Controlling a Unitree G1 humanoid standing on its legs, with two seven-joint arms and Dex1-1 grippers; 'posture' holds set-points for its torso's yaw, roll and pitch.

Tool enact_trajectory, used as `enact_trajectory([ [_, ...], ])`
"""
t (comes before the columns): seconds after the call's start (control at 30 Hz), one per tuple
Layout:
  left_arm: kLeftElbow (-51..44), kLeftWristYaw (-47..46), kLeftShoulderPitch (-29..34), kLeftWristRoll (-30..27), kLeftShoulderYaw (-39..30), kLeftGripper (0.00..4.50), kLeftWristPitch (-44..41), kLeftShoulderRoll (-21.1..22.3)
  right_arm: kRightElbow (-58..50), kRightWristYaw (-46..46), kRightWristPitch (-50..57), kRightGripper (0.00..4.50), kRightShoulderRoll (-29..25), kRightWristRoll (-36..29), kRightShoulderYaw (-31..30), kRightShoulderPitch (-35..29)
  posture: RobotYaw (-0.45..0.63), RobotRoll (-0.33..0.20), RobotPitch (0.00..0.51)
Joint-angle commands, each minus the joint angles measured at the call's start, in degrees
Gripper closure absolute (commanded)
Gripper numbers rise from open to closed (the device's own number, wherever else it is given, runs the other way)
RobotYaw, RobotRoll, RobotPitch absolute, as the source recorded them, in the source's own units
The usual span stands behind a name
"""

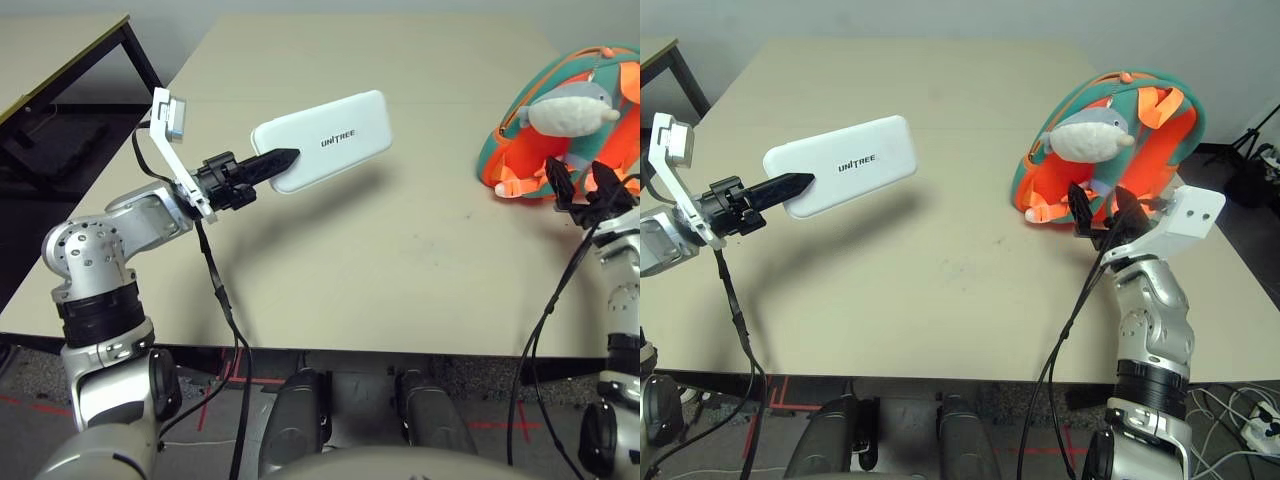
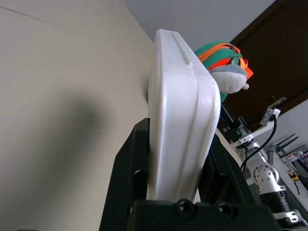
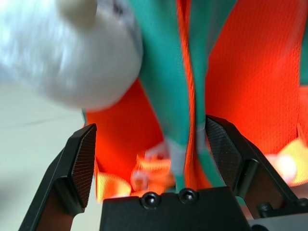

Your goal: Put the pencil case into the backpack and zip it.

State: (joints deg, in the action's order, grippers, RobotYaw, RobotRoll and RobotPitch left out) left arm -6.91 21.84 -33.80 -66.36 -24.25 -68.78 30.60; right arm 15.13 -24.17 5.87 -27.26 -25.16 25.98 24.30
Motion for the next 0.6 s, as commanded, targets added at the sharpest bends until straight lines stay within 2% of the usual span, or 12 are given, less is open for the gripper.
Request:
enact_trajectory([
  [0.03,-1.76,-1.44,-0.72,-1.62,0.81,3.14,-0.21,-0.71,3.7,0.06,-1.9,0.0,-0.9,1.3,-0.64,2.74,0.0,0.0,0.105],
  [0.27,-3.73,-4.39,0.88,-4.01,0.73,3.14,-0.09,-2.14,6.84,0.92,-1.38,0.0,-2.83,1.83,-0.36,6.72,0.02,0.0,0.137],
  [0.6,-5.26,-6.28,1.1,-5.06,0.78,3.14,1.74,-2.44,15.87,4.14,-5.0,0.0,-3.99,6.04,-1.07,10.37,0.04,0.0,0.087],
])
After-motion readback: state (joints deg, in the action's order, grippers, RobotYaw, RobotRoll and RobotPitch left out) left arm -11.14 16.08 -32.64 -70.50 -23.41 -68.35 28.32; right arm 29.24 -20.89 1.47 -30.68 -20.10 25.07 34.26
